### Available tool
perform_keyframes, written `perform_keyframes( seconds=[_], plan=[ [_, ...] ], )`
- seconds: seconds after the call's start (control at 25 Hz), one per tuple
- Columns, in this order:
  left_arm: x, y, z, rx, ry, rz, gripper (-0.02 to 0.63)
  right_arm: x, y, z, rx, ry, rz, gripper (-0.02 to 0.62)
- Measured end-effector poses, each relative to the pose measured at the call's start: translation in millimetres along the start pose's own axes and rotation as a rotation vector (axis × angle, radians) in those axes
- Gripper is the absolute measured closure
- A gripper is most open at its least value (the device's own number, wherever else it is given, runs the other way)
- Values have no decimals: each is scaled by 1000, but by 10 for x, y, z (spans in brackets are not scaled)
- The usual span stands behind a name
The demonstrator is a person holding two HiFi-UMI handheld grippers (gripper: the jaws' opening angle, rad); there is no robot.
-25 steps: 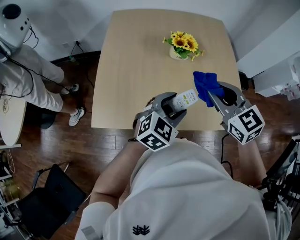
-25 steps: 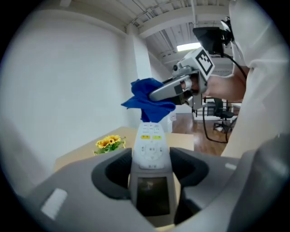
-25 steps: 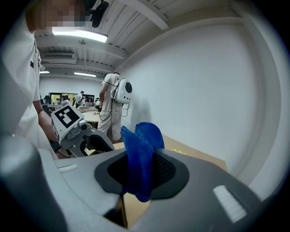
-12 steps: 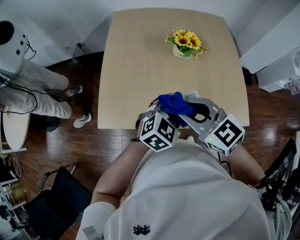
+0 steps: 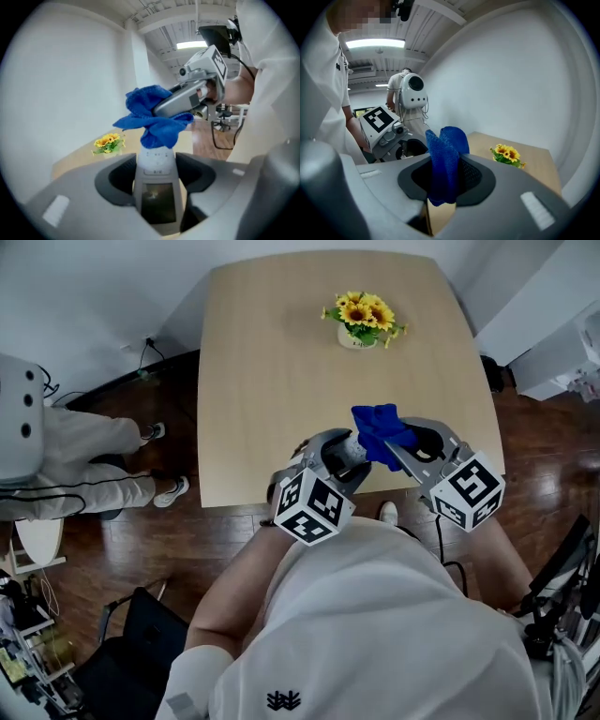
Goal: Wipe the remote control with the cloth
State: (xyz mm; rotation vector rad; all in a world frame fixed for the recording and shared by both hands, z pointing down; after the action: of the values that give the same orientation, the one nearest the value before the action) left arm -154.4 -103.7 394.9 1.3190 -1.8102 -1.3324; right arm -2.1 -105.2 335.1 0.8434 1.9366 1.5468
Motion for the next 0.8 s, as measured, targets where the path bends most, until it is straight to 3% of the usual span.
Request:
perform_keyframes(
  seconds=[0.4, 0.8],
  plan=[
    [124, 121, -453, 30, 111, -21, 327, -661, 454, 625, 95, 346, -88, 509],
    [109, 449, -1166, 167, 208, -51, 327, -646, 845, 1326, 110, 460, -220, 509]
  ],
)
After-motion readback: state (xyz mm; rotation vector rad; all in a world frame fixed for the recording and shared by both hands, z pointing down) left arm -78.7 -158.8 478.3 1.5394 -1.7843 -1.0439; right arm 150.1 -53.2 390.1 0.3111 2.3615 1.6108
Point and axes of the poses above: the fingertips, and each gripper's own axes: z backward along the fingers, x to its left, y out of its underside, the point moved 9 cm from there along z, backward along the fingers, and after that the axes turned 10 degrees about -x, right-handed, at the moved point
